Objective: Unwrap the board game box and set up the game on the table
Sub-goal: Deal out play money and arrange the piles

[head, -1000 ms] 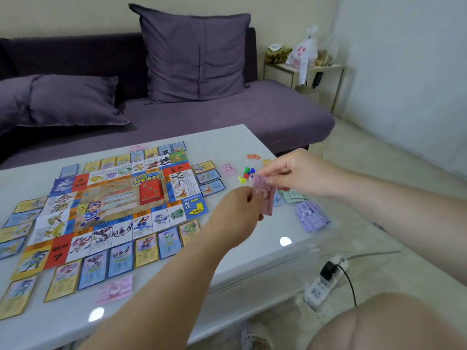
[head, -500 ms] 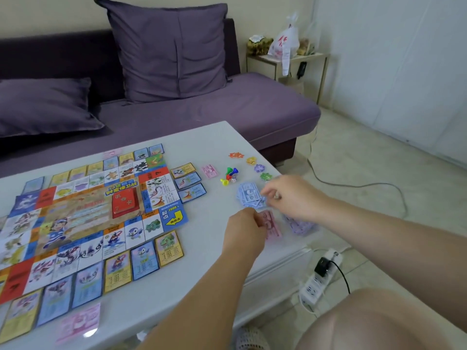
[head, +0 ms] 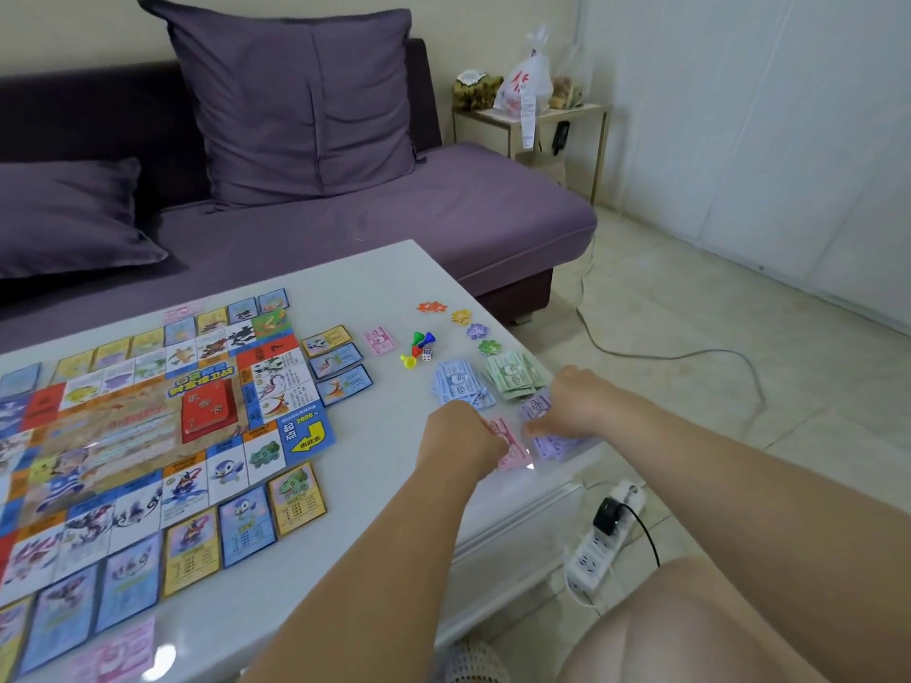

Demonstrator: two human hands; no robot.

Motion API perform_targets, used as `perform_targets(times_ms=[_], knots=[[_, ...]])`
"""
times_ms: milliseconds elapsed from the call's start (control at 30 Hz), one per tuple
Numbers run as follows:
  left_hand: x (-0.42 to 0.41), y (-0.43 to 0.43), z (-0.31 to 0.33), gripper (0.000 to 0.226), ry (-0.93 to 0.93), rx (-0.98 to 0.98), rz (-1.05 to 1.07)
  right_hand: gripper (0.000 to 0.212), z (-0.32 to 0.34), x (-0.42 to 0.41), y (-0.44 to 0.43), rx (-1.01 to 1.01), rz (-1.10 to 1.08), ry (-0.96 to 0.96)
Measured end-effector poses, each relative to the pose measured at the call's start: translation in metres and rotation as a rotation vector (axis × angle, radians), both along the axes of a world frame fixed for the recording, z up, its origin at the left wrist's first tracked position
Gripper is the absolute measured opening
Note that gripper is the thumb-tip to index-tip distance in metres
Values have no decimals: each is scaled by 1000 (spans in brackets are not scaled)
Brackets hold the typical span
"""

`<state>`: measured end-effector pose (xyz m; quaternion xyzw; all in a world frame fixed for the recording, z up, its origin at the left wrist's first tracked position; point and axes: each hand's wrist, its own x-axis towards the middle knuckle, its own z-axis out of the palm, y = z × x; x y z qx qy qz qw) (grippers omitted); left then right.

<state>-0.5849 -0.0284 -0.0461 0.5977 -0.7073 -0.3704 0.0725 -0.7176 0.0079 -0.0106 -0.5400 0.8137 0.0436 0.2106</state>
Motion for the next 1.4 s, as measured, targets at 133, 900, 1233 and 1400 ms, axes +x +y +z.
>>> perform_targets(times_ms=[133,900,1233,1400], knots=[[-2,-4,-1,20,-43,2,-23,84,1,-7,1,38,-39,-19],[-5,6,0,19,-154,-117,-44,46,-16,-46,-1,-105,-236,-154],[25,17,31,14,-7,-271,37,36,-17,-44,-1,-104,-244,-187],[38,23,39,18,281,-234,50,22,8,-31,6,-323,-199,-509]])
